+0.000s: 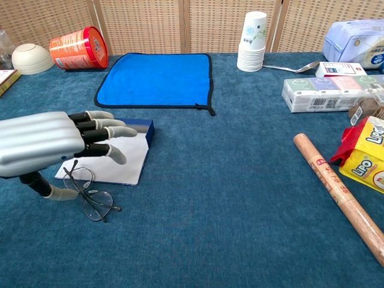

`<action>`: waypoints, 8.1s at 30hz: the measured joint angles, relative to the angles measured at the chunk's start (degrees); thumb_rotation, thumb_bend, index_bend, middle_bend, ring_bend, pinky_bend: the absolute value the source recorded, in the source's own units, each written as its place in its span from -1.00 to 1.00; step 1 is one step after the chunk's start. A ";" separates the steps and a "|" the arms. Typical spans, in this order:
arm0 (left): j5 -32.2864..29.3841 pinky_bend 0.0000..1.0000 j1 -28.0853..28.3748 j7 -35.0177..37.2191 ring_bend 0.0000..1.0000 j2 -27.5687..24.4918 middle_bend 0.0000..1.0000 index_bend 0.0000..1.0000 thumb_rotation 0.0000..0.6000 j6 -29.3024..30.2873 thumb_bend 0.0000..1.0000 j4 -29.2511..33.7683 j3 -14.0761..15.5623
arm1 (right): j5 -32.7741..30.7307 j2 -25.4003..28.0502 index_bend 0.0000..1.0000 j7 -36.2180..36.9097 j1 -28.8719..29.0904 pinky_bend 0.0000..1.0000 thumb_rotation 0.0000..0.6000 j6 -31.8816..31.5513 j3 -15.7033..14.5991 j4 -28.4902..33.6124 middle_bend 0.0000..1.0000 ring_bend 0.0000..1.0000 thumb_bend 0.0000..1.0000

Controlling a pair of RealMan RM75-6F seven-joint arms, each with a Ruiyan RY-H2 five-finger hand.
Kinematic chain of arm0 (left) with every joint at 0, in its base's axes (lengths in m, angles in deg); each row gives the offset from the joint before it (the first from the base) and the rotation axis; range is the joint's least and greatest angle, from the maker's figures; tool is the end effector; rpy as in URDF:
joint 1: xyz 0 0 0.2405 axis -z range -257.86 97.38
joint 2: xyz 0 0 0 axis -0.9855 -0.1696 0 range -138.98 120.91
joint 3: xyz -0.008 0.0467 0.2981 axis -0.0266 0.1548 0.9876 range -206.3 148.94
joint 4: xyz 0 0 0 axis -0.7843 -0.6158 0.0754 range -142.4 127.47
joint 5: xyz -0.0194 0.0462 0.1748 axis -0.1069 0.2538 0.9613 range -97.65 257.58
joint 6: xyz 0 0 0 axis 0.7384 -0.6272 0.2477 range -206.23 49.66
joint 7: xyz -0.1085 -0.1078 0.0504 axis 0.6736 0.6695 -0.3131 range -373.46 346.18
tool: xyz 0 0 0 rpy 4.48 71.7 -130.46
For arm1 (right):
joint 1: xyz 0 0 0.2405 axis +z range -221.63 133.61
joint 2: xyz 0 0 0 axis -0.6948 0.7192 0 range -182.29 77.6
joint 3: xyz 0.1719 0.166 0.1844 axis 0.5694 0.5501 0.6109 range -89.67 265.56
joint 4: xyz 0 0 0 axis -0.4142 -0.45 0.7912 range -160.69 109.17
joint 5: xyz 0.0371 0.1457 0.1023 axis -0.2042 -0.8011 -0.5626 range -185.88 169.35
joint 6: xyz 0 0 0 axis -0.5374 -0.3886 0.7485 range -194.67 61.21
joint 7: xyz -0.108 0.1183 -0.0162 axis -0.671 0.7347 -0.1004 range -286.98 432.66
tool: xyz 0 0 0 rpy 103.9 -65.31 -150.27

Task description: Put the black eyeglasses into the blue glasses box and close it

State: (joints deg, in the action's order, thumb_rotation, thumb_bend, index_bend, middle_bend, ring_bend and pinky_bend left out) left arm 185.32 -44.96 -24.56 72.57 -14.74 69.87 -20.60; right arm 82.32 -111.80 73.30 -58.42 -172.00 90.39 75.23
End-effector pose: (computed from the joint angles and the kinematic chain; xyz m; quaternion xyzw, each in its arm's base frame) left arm -0.2323 0.2891 0.0174 -0.8883 -0.1375 -0.3219 0.2972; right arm -0.3323 -0.0809 0.2678 0.4683 -0.3749 0.4161 0.6833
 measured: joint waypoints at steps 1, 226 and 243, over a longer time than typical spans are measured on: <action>-0.48 -1.00 -0.09 0.19 -1.00 -0.49 -0.95 -0.46 1.00 -0.10 -0.64 0.32 0.00 | -0.04 -0.04 -0.71 0.01 0.05 -0.61 0.22 0.09 0.04 -0.02 -0.42 -0.64 -0.11; -23.60 -1.00 3.72 -1.91 -1.00 4.55 -1.00 -1.00 0.50 -6.65 -0.56 -1.03 -10.02 | -0.59 0.90 -0.66 5.75 -2.38 -0.54 0.31 -1.77 0.81 -1.57 -0.42 -0.59 -0.16; -26.13 -1.00 4.19 -1.72 -1.00 5.21 -1.00 -1.00 0.48 -6.26 -0.57 -3.35 -13.29 | -0.81 0.68 -0.67 5.08 -2.22 -0.54 0.39 -1.39 0.82 -1.44 -0.42 -0.58 -0.16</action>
State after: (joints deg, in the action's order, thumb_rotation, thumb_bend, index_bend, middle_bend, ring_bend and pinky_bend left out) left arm 159.19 -40.77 -26.29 77.78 -21.00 66.52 -33.89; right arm 81.52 -111.13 78.38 -60.64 -173.39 91.21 73.78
